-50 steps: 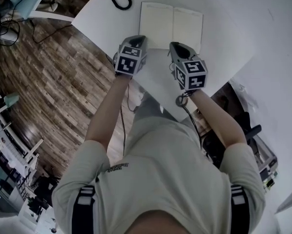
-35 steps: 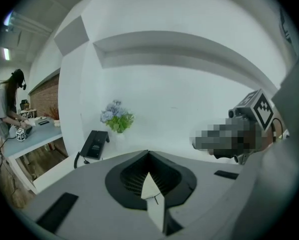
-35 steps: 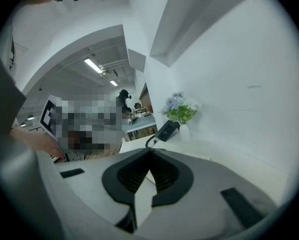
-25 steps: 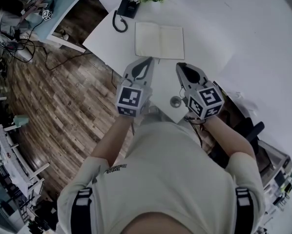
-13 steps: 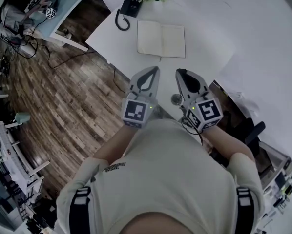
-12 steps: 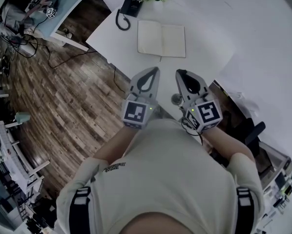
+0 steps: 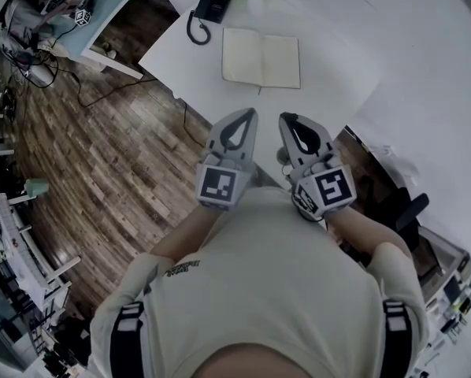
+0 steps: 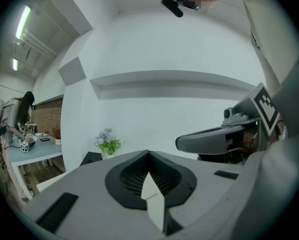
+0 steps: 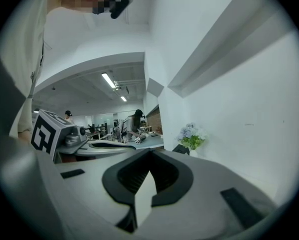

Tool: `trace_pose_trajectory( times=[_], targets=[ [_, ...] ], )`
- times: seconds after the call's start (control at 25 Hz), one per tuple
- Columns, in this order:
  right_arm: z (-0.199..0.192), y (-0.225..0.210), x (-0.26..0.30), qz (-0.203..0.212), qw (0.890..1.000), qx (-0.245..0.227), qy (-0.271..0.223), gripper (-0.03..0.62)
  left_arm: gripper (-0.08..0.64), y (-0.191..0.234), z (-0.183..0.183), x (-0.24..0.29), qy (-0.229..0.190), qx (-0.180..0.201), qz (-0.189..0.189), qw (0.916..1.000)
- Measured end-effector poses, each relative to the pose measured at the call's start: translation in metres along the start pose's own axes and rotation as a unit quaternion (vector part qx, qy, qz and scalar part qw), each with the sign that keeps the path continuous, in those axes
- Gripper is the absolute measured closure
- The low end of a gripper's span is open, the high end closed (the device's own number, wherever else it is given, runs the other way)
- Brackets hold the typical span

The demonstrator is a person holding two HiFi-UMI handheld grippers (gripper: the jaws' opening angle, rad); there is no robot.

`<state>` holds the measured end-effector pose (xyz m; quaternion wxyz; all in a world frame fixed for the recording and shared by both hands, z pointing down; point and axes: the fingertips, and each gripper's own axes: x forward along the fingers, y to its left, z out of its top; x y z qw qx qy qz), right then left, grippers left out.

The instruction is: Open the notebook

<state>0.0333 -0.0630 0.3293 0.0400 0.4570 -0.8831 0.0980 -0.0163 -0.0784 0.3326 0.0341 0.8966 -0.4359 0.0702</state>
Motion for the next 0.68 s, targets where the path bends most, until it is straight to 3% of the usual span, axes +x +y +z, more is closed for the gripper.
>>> trace_pose_trajectory(
  times=[0.68],
  targets=[
    [-0.004,-0.013,0.001,-0.009,1.000,0.020,0.009,0.591,0.552,0.001,-0.005,0.000,0.017,0.002,0.001,0.9999]
  ],
)
